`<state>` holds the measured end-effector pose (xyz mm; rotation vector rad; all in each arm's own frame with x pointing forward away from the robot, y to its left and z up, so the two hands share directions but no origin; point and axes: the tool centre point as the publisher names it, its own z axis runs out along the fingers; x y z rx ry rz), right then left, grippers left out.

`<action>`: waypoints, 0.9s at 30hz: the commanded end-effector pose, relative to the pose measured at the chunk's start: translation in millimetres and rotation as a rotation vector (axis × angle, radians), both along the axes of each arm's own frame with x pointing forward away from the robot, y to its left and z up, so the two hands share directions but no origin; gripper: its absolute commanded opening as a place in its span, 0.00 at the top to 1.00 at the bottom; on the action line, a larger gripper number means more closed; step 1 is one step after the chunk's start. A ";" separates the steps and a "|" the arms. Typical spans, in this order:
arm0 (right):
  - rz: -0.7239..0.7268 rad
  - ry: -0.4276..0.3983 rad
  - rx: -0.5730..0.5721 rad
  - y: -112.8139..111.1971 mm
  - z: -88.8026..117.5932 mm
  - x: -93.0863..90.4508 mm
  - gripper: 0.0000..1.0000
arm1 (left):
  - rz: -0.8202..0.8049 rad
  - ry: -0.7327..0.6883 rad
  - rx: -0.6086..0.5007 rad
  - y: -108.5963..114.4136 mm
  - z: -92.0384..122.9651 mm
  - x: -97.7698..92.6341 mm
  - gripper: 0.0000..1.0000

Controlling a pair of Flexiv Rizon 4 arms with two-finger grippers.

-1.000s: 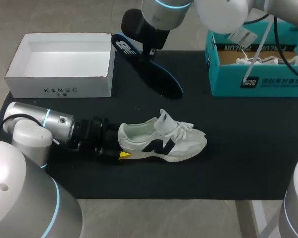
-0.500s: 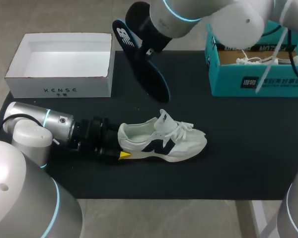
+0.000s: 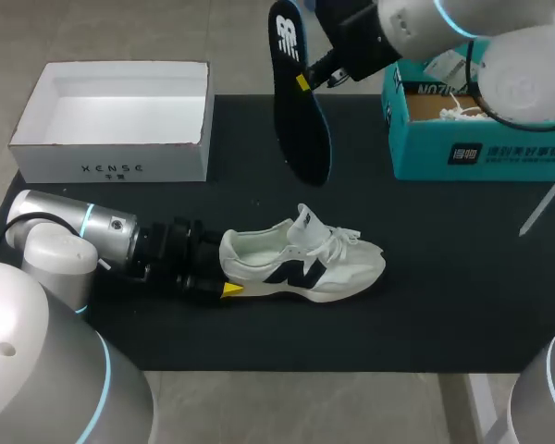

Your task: Take the shoe out of the shoebox, open the shoe tongue, remove and reinsert the insole, then place the shoe into the shoebox

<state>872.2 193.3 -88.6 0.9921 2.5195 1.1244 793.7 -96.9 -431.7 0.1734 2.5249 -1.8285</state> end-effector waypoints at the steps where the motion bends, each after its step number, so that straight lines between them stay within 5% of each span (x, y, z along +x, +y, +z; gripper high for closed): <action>1: 0.175 -0.081 0.489 -9.1 -6.3 14.8 1.00 | 0.000 0.000 0.001 -0.1 -1.1 -1.0 1.00; 11: 0.263 -0.079 0.484 -1.9 2.3 34.0 1.00 | 0.000 0.000 0.001 -0.1 -1.1 -1.0 1.00; 21: 0.298 -0.089 0.439 -0.4 21.1 34.0 1.00 | 0.000 0.000 0.001 -0.1 -1.1 -1.0 1.00; 27: 0.314 0.016 0.420 5.0 34.7 29.9 1.00 | 0.000 0.000 0.001 -0.1 -1.1 -1.0 1.00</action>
